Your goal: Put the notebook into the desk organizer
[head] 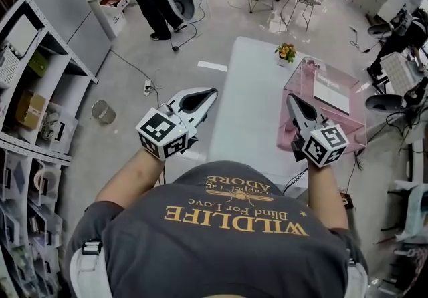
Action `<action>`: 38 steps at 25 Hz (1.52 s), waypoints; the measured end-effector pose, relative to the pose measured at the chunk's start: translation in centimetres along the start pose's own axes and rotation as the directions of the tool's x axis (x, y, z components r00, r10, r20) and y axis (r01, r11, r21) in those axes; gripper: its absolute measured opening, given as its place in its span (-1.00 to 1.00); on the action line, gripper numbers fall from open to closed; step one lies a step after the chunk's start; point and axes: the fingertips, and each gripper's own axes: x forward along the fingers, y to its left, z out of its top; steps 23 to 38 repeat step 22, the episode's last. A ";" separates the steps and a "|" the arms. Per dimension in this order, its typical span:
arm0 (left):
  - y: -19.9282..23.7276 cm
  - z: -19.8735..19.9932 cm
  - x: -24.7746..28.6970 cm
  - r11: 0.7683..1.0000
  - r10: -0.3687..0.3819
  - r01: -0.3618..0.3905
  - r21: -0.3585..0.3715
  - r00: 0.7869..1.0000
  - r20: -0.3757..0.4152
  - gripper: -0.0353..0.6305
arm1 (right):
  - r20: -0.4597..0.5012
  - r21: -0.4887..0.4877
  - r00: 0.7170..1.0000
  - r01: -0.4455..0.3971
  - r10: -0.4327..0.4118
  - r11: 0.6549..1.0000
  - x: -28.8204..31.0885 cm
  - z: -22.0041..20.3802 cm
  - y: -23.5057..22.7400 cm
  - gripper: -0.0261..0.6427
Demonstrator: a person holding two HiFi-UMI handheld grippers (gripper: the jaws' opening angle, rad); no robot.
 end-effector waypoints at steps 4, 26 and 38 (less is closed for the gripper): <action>-0.1 0.2 -0.2 1.000 0.000 0.000 0.000 1.000 0.007 -0.89 | -0.006 -0.013 1.000 -0.007 0.006 1.000 0.0 0.2 0.2 -0.93; 0.0 0.1 -1.0 1.000 0.016 -0.016 -0.027 1.000 0.015 -0.89 | -0.016 -0.021 1.000 -0.009 0.009 1.000 -0.1 -0.2 0.4 -0.93; 0.0 0.1 -1.0 1.000 0.016 -0.016 -0.027 1.000 0.015 -0.89 | -0.016 -0.021 1.000 -0.009 0.009 1.000 -0.1 -0.2 0.4 -0.93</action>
